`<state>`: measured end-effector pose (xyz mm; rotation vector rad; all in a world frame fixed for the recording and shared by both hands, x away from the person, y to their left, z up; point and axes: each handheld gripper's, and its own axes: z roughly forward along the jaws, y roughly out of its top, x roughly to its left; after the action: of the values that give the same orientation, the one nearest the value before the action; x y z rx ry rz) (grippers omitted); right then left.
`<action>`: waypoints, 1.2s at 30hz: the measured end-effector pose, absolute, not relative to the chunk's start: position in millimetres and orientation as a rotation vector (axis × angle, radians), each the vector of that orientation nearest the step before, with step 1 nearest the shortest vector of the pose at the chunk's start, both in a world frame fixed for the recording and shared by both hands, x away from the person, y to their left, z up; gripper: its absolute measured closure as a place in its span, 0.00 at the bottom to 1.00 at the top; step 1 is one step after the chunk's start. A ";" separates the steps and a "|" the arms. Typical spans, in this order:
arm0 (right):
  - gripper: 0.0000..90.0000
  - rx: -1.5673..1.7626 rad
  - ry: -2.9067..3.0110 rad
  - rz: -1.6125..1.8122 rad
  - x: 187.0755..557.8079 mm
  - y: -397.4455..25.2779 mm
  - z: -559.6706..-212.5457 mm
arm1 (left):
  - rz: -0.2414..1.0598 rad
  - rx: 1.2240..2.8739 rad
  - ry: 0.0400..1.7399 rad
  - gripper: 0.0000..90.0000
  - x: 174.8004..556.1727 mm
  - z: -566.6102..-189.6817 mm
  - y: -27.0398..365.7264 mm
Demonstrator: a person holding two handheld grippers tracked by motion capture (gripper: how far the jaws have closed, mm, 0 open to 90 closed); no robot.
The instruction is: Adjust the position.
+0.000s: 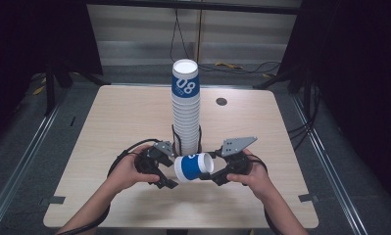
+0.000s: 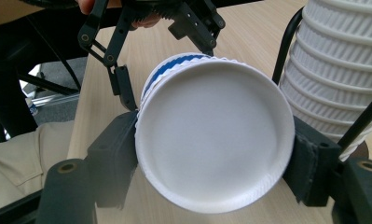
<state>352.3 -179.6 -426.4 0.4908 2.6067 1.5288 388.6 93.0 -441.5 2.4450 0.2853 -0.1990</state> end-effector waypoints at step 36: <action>0.30 0.493 2.608 1.507 352.1 -181.4 -428.8 | -0.199 2.348 0.331 0.18 385.5 -445.9 94.9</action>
<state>352.1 -181.4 -428.8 0.4934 2.6080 1.5066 385.5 94.9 -445.9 2.3480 0.3309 -0.1991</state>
